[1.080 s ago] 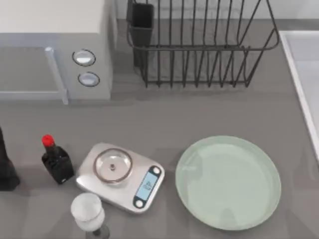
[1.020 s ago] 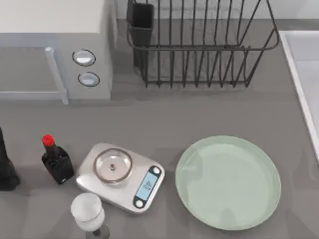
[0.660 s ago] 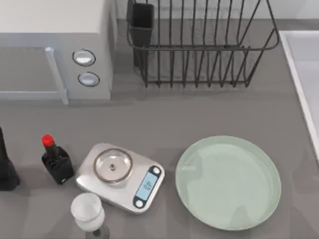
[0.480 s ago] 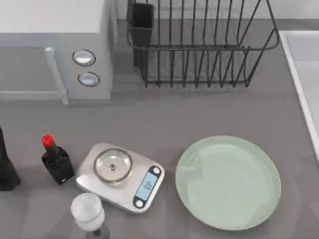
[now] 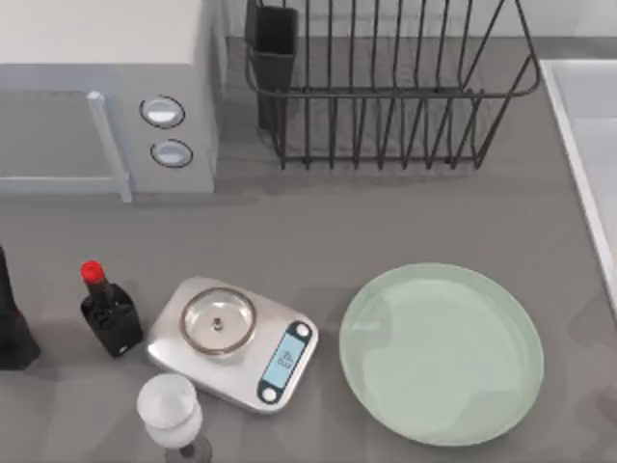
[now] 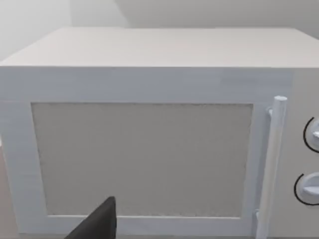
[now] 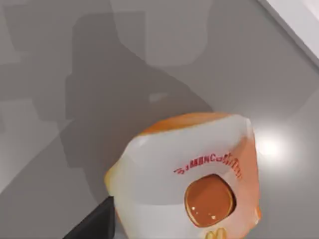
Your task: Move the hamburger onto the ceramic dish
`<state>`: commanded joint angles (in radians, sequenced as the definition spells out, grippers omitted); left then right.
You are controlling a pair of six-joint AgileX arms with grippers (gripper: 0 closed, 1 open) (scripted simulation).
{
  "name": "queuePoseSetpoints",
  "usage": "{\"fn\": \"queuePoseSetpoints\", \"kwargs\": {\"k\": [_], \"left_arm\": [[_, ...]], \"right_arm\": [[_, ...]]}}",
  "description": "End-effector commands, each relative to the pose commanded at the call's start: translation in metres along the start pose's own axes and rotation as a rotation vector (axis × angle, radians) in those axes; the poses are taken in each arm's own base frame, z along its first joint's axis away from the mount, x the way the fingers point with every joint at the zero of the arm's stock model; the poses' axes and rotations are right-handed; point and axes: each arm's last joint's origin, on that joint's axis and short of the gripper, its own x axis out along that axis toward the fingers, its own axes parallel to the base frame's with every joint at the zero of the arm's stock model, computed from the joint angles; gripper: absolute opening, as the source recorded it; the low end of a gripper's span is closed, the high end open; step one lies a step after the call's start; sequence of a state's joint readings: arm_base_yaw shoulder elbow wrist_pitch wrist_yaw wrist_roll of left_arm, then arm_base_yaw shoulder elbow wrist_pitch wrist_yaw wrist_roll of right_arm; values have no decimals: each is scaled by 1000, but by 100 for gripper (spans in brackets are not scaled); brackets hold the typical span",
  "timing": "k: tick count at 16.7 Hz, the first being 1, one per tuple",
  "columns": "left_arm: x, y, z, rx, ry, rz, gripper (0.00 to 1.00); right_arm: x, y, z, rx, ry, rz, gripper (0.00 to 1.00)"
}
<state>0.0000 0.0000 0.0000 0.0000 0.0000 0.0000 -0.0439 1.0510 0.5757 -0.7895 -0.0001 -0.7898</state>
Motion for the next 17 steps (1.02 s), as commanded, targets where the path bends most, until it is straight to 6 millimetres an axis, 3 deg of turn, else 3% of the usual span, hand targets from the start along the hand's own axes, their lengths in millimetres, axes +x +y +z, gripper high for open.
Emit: {"fn": "queuePoseSetpoints", "kwargs": {"k": [6, 13, 17], "left_arm": [[0, 0, 0, 0, 0, 0, 100], [0, 0, 0, 0, 0, 0, 100], [0, 0, 0, 0, 0, 0, 100]], "right_arm": [[11, -19, 17, -191, 185, 231, 100], [13, -19, 18, -205, 193, 244, 100], [37, -16, 15, -202, 196, 247, 100]]}}
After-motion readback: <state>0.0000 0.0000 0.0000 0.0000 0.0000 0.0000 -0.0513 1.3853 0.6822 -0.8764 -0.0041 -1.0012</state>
